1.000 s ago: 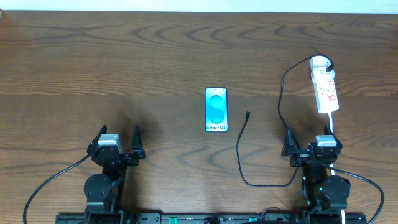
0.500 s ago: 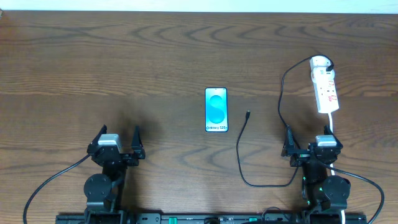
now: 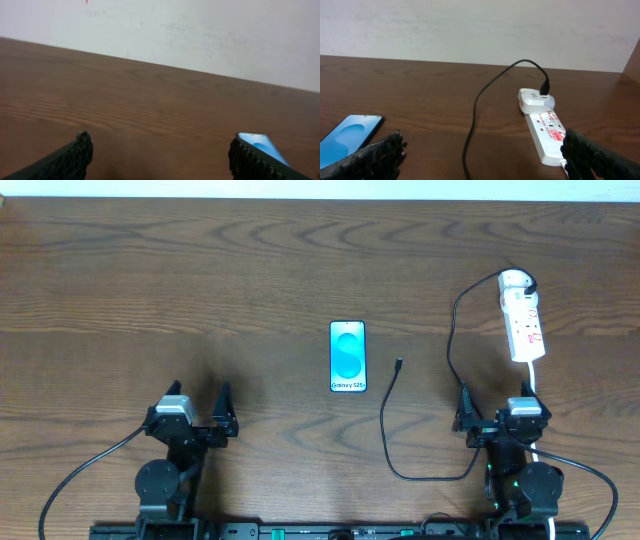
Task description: Plug charger to phone and switch on socket
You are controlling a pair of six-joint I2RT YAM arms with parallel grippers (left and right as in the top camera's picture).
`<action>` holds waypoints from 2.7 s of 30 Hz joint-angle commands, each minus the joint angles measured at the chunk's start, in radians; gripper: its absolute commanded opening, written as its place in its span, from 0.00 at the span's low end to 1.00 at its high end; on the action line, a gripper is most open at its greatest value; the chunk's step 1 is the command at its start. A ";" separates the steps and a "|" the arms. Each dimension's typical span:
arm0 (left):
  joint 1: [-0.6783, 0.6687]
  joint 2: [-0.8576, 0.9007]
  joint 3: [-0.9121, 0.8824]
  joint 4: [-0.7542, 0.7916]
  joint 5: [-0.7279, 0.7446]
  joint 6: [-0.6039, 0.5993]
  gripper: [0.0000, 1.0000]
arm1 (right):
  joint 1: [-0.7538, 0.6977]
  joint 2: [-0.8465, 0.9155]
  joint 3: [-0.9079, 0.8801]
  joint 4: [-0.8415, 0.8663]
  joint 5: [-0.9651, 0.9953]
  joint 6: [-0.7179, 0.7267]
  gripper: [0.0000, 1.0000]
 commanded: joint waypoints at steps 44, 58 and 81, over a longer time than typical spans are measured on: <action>-0.149 1.443 1.624 -1.106 0.125 -0.113 0.88 | 0.011 0.002 -0.003 -0.003 0.002 0.010 0.99; -0.438 2.030 2.167 -1.476 -0.161 -0.184 0.88 | 0.011 0.002 -0.003 -0.003 0.002 0.010 0.99; -0.528 2.372 2.142 -1.283 -0.006 -0.373 0.88 | 0.011 0.002 -0.003 -0.003 0.002 0.010 0.99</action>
